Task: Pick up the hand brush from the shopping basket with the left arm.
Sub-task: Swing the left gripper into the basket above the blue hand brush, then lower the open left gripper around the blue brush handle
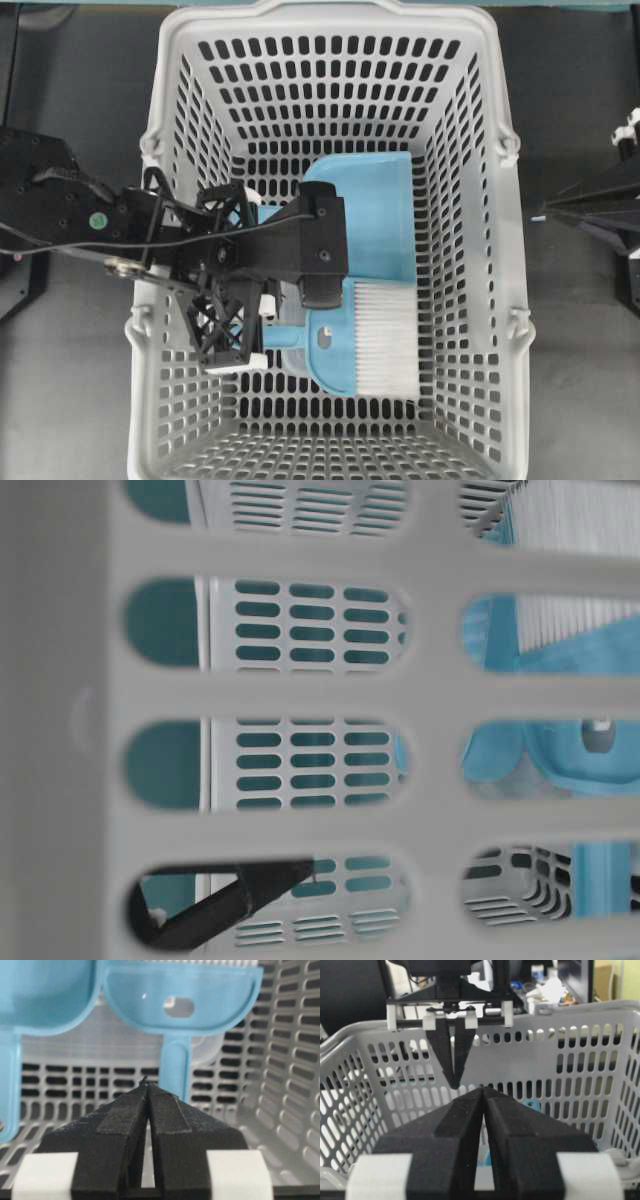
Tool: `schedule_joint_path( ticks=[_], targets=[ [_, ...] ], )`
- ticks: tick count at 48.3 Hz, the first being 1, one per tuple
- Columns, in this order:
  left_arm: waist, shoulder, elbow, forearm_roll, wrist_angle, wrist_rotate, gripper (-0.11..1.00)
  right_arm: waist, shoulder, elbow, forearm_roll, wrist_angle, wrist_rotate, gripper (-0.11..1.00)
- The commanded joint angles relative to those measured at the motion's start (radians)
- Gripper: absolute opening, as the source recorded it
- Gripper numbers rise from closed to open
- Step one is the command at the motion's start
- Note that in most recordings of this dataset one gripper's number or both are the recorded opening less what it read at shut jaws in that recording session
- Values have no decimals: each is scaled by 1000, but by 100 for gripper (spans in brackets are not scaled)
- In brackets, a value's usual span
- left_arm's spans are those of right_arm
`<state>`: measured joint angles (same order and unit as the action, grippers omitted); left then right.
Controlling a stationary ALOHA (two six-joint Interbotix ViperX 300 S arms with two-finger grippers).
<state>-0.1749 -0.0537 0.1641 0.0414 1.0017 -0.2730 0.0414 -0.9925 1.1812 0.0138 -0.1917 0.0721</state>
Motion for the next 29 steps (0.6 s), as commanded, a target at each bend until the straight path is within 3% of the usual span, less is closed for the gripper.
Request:
schedule_joint_path(
  ticks=[1,11,15,18,29],
  targets=[
    [-12,-17,3,3,-15,-2,5,3,-2,-9,3,2,2,0],
    [-35,38,15,3,-3,6,67,3,-9,-8,3,3,2,0],
    [-40,71,9,3,18,20,85,2,-11,-6,3,2,2,0],
    [-46,100,3,3,32,37,91,2,-11,-5,3,2,2,0],
    [-51,150,5,3,51,51,91,3,-11,-3,3,2,2,0]
  ],
)
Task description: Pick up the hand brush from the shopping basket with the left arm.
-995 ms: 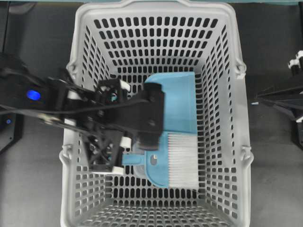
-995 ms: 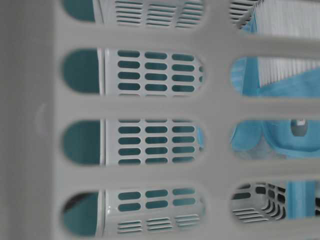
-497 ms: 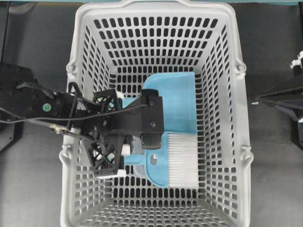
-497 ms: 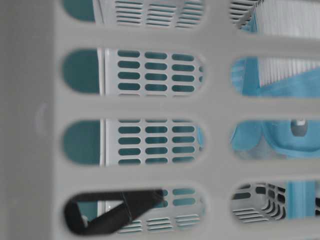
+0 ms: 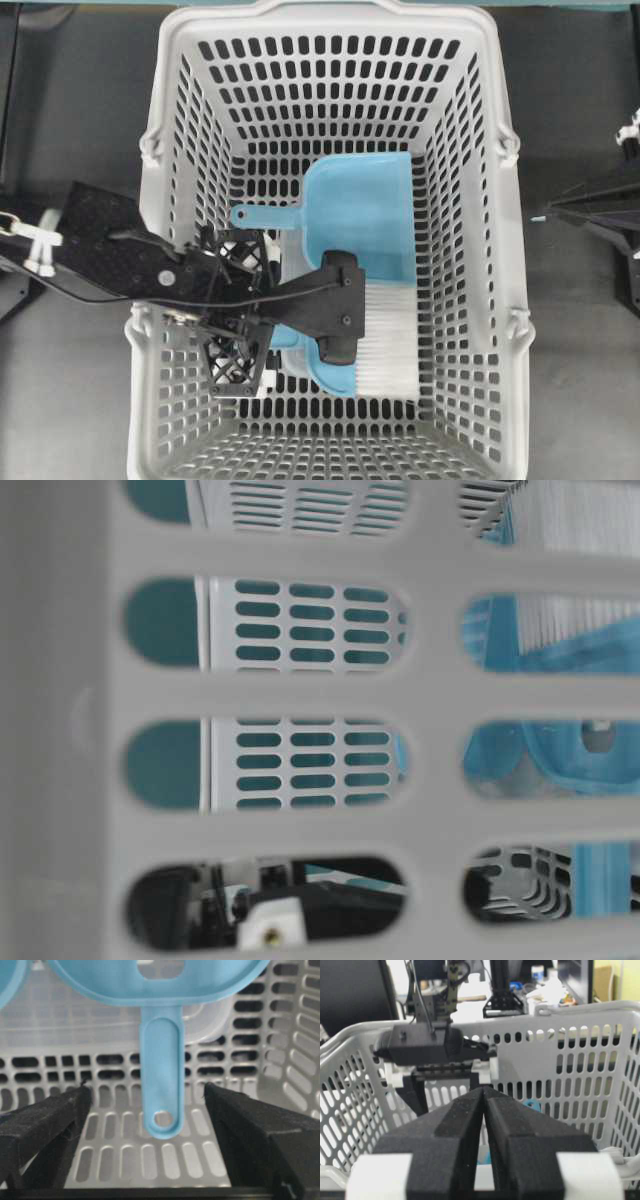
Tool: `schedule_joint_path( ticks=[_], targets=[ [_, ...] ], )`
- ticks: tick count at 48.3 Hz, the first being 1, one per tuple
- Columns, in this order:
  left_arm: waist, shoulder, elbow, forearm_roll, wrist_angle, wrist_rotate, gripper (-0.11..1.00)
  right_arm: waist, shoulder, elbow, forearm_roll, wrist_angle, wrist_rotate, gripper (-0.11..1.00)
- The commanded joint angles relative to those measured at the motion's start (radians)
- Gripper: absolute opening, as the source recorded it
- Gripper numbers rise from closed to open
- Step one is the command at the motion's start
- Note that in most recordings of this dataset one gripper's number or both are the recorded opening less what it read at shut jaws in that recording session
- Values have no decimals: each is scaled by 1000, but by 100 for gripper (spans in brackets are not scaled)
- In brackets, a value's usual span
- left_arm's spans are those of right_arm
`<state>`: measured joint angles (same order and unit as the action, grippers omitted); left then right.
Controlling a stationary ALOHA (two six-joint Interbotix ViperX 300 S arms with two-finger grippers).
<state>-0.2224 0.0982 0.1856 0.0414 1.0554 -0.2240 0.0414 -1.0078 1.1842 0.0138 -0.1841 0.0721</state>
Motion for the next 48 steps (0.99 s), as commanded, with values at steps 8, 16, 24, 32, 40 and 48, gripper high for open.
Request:
schedule_joint_path(
  ticks=[8,16,24,32,40,48],
  targets=[
    [-3,14,-17,3,-5,2,91,2,5,-3,3,-6,2,0],
    [-3,38,0,3,-17,-6,91,3,5,2,3,-6,2,0],
    [-3,57,23,5,-75,-11,91,3,5,3,3,-6,2,0],
    [2,74,61,3,-112,-9,91,2,5,9,3,-6,2,0],
    [2,81,91,3,-140,0,91,2,5,11,3,-6,2,0],
    [3,97,103,3,-190,2,91,2,5,17,3,-6,2,0]
  ],
)
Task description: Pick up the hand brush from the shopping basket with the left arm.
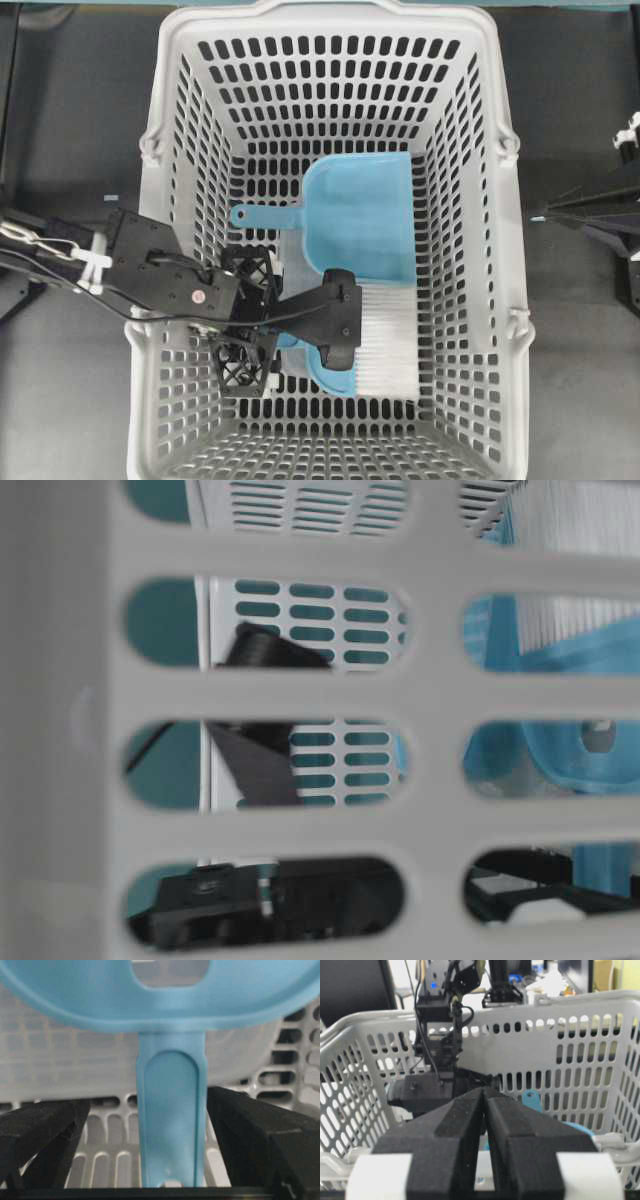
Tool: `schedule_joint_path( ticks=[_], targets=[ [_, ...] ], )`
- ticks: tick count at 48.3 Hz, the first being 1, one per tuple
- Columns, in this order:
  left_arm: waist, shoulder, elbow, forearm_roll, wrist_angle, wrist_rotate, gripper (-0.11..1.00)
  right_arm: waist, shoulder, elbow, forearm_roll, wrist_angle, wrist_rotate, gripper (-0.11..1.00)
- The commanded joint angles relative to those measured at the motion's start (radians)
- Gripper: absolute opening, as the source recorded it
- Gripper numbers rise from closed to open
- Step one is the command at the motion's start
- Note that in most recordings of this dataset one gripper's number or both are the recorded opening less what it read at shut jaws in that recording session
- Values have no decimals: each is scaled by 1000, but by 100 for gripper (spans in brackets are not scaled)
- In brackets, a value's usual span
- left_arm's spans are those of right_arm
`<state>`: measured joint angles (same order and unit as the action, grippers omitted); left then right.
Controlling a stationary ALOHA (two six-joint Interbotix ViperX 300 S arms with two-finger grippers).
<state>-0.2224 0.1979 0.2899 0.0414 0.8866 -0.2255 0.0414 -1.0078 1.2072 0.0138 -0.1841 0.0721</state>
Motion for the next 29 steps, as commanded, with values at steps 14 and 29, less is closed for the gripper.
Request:
schedule_joint_path(
  ticks=[14,29],
  targets=[
    [3,11,0,3,-31,2,91,2,5,-5,3,-6,2,0],
    [3,8,0,3,-35,-11,66,3,3,-3,5,-5,2,0]
  ],
)
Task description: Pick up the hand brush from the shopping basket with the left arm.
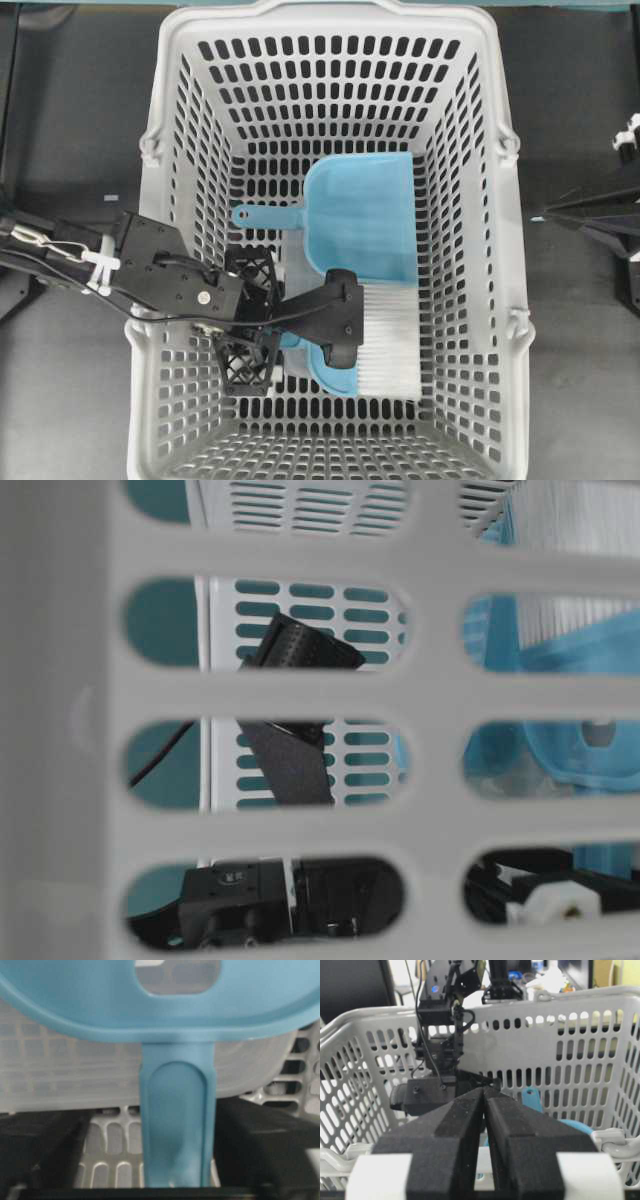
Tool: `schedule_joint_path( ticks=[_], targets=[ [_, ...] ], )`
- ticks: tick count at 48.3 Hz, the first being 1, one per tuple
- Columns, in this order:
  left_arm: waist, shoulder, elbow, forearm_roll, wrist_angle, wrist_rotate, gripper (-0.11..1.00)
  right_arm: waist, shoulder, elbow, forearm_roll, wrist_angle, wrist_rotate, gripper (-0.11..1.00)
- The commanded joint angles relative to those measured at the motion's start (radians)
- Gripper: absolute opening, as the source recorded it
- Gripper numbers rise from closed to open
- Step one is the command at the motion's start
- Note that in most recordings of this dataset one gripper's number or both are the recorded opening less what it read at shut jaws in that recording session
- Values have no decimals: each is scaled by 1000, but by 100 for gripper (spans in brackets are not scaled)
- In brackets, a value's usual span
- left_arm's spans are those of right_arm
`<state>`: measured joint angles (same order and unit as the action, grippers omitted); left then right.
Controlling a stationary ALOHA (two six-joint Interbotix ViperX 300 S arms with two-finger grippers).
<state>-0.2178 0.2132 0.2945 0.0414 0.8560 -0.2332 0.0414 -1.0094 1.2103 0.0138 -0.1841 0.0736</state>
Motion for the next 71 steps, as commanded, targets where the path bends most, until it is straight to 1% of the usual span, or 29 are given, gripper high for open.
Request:
schedule_joint_path(
  ticks=[1,5,7,8,10,24,33,39,43,48,53,58,63,71],
  targets=[
    [-3,-9,-5,3,-5,-2,60,3,6,-6,3,-6,0,0],
    [-2,-12,-3,3,-5,5,33,3,6,-6,5,-6,2,0],
    [-2,-15,-3,3,-5,8,23,3,5,-6,5,-6,2,0],
    [-3,-18,-2,3,-6,9,22,2,5,-6,5,-6,2,0],
    [-3,-20,0,3,-5,11,23,2,6,-6,5,-6,2,0],
    [-8,-41,-2,3,-6,14,23,2,6,-6,6,-9,2,0],
    [-11,-114,-51,3,29,15,23,3,5,-6,6,-8,2,0],
    [-11,-179,-121,5,121,17,23,2,6,-6,6,-8,2,0],
    [-11,-219,-202,5,229,40,23,2,6,-6,6,-8,2,0],
    [-11,-236,-314,5,385,75,23,2,6,-6,6,-8,2,0],
    [-6,-235,-442,5,534,78,23,2,6,-6,6,-8,2,0],
    [5,-221,-552,5,657,75,23,2,6,-6,6,-11,2,0],
    [12,-204,-603,5,716,75,23,2,5,-6,6,-11,2,0],
    [14,-198,-606,5,724,75,23,2,5,-6,6,-12,2,0]
  ],
)
